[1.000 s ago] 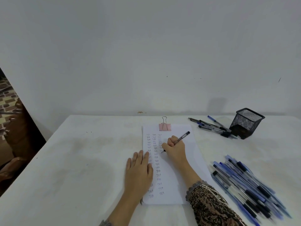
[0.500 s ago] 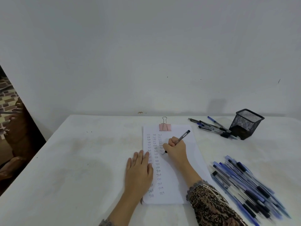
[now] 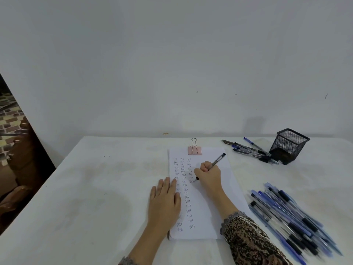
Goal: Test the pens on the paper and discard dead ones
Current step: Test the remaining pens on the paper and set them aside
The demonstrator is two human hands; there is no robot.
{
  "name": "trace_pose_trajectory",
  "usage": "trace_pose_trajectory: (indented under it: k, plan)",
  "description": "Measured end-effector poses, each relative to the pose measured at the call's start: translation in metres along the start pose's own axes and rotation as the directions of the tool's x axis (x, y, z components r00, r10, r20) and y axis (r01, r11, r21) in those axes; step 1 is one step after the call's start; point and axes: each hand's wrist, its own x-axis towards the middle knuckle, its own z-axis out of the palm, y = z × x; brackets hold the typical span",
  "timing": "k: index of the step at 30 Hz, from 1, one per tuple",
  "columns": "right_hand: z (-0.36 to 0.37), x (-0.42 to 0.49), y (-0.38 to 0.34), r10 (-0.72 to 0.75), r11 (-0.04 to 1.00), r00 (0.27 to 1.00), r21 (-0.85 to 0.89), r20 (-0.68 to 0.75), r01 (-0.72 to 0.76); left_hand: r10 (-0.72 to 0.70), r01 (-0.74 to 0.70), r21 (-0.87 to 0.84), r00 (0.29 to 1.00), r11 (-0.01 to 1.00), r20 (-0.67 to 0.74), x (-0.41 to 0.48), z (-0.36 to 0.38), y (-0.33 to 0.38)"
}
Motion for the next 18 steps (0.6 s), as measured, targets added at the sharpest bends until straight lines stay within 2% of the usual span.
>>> trace_pose_trajectory:
  k: [5, 7, 9, 11, 13, 18]
  plan:
    - [0.001, -0.001, 0.000, -0.015, 0.999, 1.000, 0.038, 0.006, 0.015, 0.004, -0.004, -0.032, 1.000, 0.999, 0.008, 0.001, -0.003, -0.001]
    - [-0.003, -0.001, 0.000, 0.067, 0.966, 0.997, 0.248, 0.025, -0.071, 0.008, -0.008, -0.028, 1.000, 1.000, 0.009, 0.001, -0.004, -0.002]
    - [-0.011, -0.001, -0.004, 0.188, 0.823, 0.979, 0.531, 0.081, -0.202, 0.009, -0.009, -0.025, 1.000, 1.000, 0.008, 0.000, -0.004, -0.002]
    - [-0.020, -0.001, -0.009, 0.274, 0.655, 0.951, 0.696, 0.142, -0.293, 0.004, -0.004, -0.020, 1.000, 1.000, -0.006, 0.000, -0.003, -0.002]
    - [-0.025, -0.002, -0.010, 0.307, 0.532, 0.937, 0.786, 0.169, -0.316, -0.002, 0.001, -0.014, 1.000, 1.000, -0.022, 0.000, -0.001, -0.002]
    - [-0.037, -0.011, -0.005, 0.292, 0.406, 0.950, 0.886, 0.108, -0.225, -0.005, 0.005, 0.001, 1.000, 1.000, -0.025, 0.002, 0.003, -0.004]
